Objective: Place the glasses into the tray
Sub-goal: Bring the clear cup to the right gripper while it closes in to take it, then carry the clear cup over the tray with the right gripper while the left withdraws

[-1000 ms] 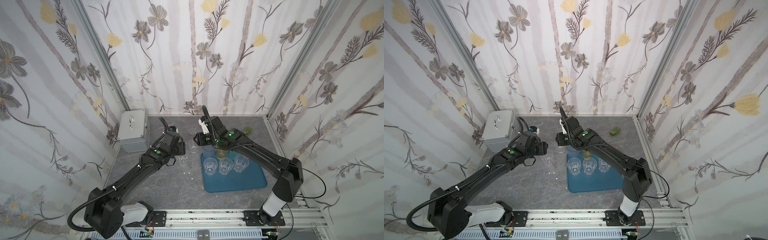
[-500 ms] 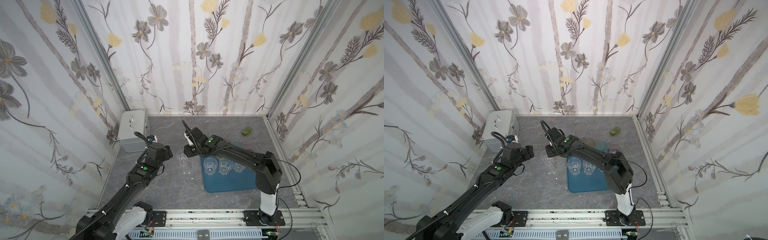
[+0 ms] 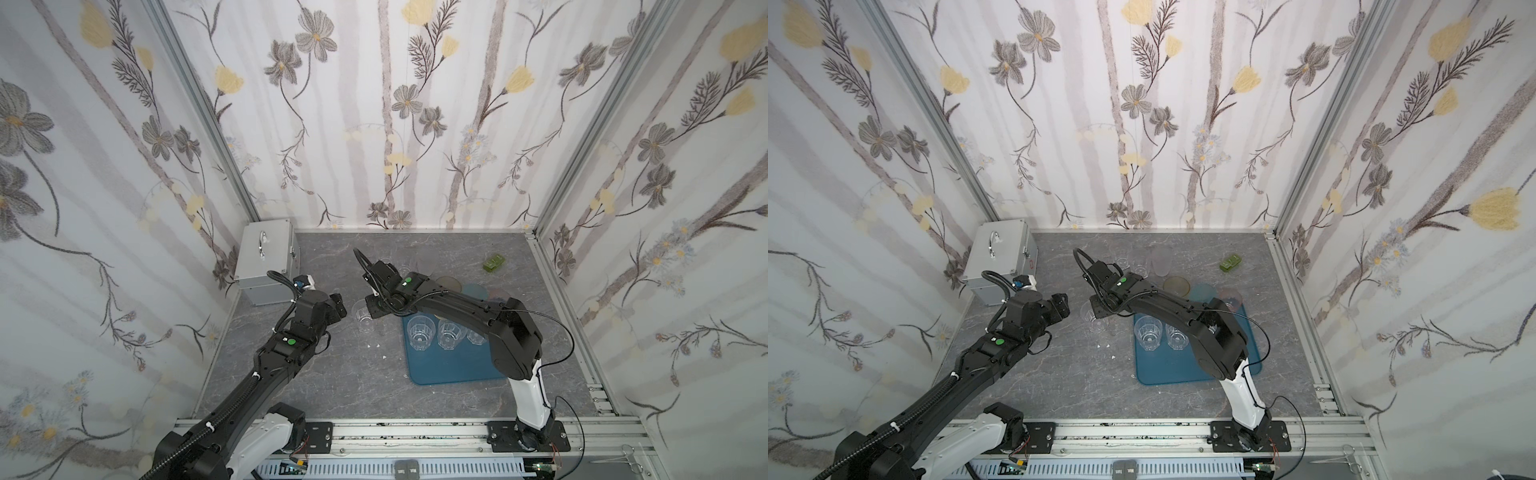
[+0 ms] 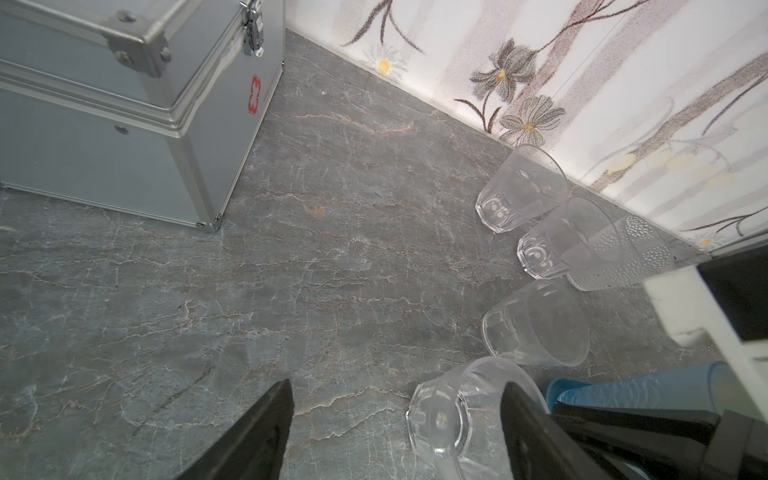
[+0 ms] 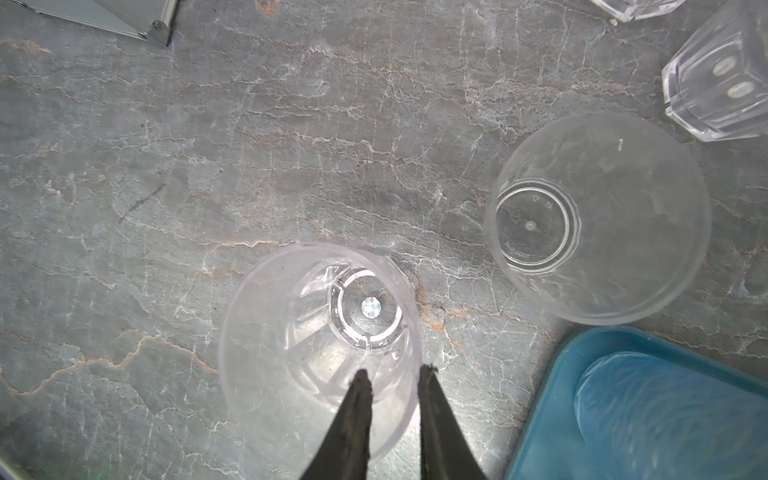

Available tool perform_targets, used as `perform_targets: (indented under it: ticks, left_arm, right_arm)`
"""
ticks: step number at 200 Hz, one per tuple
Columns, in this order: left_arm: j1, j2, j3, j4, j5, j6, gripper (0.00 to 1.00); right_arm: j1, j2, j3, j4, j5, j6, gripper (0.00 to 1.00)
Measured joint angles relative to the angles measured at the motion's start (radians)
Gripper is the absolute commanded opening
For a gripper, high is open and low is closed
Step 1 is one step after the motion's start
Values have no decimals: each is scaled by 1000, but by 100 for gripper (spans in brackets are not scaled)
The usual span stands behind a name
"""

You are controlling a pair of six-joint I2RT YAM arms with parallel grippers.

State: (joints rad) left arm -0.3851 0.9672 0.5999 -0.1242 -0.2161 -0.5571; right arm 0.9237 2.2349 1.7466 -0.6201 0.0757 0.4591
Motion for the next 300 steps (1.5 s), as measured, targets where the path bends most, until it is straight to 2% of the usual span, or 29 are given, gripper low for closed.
perform_targets:
  ticks: [77, 135, 188, 217, 256, 300]
  left_arm:
    - [0, -14, 0, 8, 10, 0, 81]
    - [-35, -92, 69, 5, -27, 8, 81]
    - [-184, -77, 219, -8, -150, 65, 81]
    - [-281, -35, 291, -8, -212, 107, 81]
    - [-403, 76, 383, -7, -267, 147, 82]
    - [-512, 235, 449, 18, -267, 189, 83]
  right_arm:
    - [5, 22, 13, -11, 32, -15, 1]
    - [4, -85, 15, -13, 0, -19, 0]
    - [-45, -293, -54, -11, -88, -14, 0]
    - [-120, -445, -153, -16, -159, -5, 0]
    - [-260, -666, -282, -70, -176, 3, 0]
    - [-488, -864, -419, -159, -199, -16, 0]
